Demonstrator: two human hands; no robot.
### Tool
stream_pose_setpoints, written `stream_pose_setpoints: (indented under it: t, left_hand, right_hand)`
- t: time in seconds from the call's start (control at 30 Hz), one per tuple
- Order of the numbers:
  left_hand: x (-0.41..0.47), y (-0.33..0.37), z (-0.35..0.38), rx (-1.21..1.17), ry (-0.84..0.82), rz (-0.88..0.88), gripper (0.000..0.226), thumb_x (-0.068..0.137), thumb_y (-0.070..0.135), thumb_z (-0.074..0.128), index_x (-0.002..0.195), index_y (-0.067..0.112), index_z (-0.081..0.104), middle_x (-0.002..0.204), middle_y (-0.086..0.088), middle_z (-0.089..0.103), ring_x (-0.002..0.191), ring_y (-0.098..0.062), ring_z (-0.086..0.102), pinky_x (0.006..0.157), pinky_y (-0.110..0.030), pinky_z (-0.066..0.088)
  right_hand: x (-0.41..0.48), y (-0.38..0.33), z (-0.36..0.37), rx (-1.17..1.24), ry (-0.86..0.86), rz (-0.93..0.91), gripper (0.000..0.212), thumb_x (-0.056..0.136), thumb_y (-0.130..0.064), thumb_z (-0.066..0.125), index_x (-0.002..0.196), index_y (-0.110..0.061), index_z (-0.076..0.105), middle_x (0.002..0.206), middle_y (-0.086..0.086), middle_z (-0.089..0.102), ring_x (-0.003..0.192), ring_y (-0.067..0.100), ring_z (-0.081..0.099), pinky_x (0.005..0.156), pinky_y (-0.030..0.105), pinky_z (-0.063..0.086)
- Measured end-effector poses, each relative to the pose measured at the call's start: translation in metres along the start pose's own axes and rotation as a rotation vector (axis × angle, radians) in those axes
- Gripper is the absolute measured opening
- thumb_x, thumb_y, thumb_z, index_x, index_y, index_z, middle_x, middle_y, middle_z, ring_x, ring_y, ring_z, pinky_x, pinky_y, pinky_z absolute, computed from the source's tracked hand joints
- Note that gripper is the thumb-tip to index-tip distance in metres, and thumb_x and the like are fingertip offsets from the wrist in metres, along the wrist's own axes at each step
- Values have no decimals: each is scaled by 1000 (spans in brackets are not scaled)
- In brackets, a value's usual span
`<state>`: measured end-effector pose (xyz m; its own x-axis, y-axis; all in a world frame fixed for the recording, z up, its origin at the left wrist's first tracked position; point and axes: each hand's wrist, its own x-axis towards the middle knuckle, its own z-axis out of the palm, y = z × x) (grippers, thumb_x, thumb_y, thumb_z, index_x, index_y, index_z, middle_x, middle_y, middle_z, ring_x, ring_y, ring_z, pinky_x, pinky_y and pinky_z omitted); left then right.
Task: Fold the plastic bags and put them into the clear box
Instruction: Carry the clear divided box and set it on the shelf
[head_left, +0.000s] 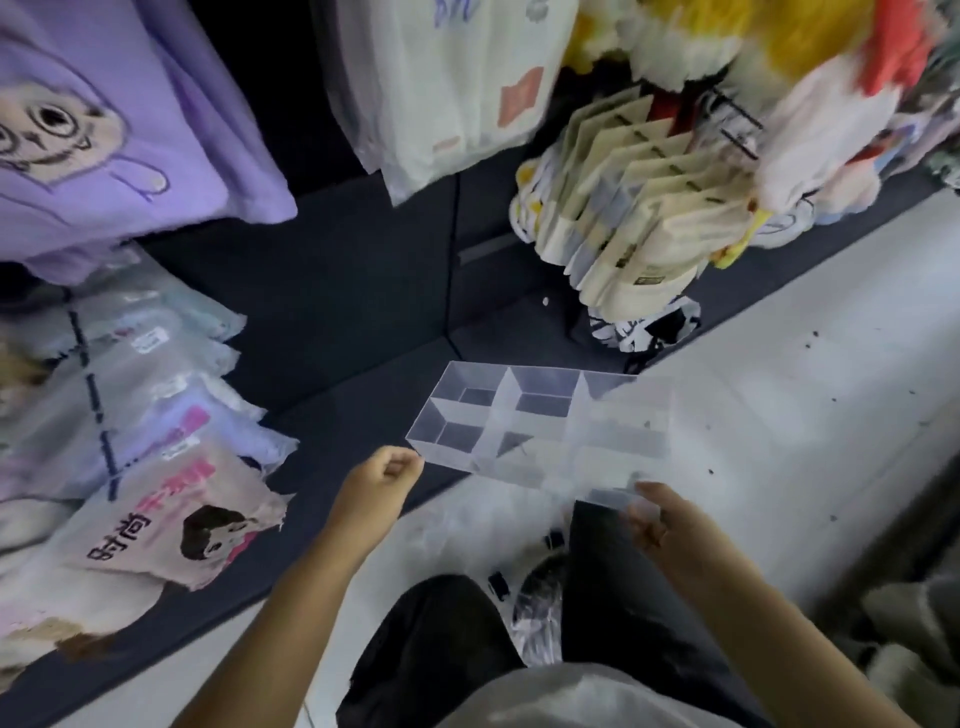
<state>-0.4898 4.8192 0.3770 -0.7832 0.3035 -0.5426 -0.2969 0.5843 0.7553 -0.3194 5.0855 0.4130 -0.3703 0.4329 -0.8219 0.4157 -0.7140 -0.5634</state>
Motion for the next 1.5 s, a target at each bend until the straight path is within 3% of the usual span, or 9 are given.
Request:
stream_pose_setpoints:
  t: [0.2, 0.37, 0.5, 0.63, 0.9, 1.07, 1.27, 1.37, 1.5]
  left_hand:
    - [59, -32, 20, -39, 174, -153, 10, 92, 33, 57, 98, 27, 63, 93, 11, 64, 86, -9, 60, 67, -23, 42]
    - [150, -74, 75, -5, 279, -245, 22, 96, 29, 53, 107, 13, 63, 105, -7, 67, 90, -24, 62, 76, -31, 46]
    - [234, -123, 142, 122, 140, -293, 31, 100, 33, 43, 107, 7, 58, 107, -18, 61, 108, -36, 57, 84, -36, 43]
    - [311, -182, 203, 226, 56, -340, 53, 98, 46, 39, 143, 19, 39, 149, -6, 38, 137, -29, 34, 112, -42, 26]
    - [407, -286, 272, 640, -37, -249, 66, 98, 57, 27, 153, 23, 12, 162, 0, 0, 148, -24, 0, 117, -49, 6]
    - [419, -329, 306, 691, 54, -249, 67, 98, 55, 30, 153, 27, 5, 160, 5, -12, 147, -24, -7, 116, -51, 10]
    - [407, -343, 328, 696, 151, -216, 71, 97, 55, 34, 153, 28, 0, 160, 2, -15, 147, -25, -12, 117, -52, 6]
    - [398, -349, 334, 714, 143, -199, 72, 97, 56, 35, 153, 28, -2, 160, 1, -16, 147, -26, -13, 117, -52, 5]
    - [397, -351, 331, 698, 120, -192, 73, 96, 57, 35, 152, 30, -3, 159, 1, -18, 146, -26, -16, 116, -52, 1]
  right_hand:
    - [151, -30, 51, -228, -39, 71, 9, 92, -14, 60, 93, -5, 60, 92, 16, 63, 76, 24, 65, 62, 29, 53]
    - [305, -35, 115, -382, -225, 120, 17, 96, -6, 51, 113, -6, 52, 55, 9, 34, 33, 11, 35, 78, 32, 58]
    - [415, -24, 153, -419, -222, 143, 29, 93, -12, 62, 120, -4, 57, 89, 9, 52, 64, 19, 56, 73, 33, 58]
    - [507, -6, 171, -456, -253, 140, 38, 90, -10, 65, 126, -3, 54, 134, 16, 45, 98, 27, 64, 78, 35, 58]
    - [634, 22, 180, -429, -376, 114, 24, 89, -10, 66, 111, -6, 60, 126, 15, 45, 94, 28, 63, 69, 36, 55]
    - [670, 43, 182, -368, -340, 73, 24, 95, -10, 58, 117, -5, 54, 144, 13, 38, 115, 30, 54, 92, 36, 51]
    - [667, 62, 169, -454, -393, -103, 46, 97, -17, 55, 140, -8, 40, 146, 15, 36, 120, 30, 53, 98, 39, 48]
    - [654, 85, 154, -946, -353, -479, 58, 92, -23, 62, 142, -7, 37, 145, 16, 41, 123, 33, 51, 102, 41, 45]
    - [636, 120, 141, -1685, -506, -1061, 73, 92, -40, 57, 152, -23, 18, 160, 2, 6, 142, 35, 21, 113, 43, 25]
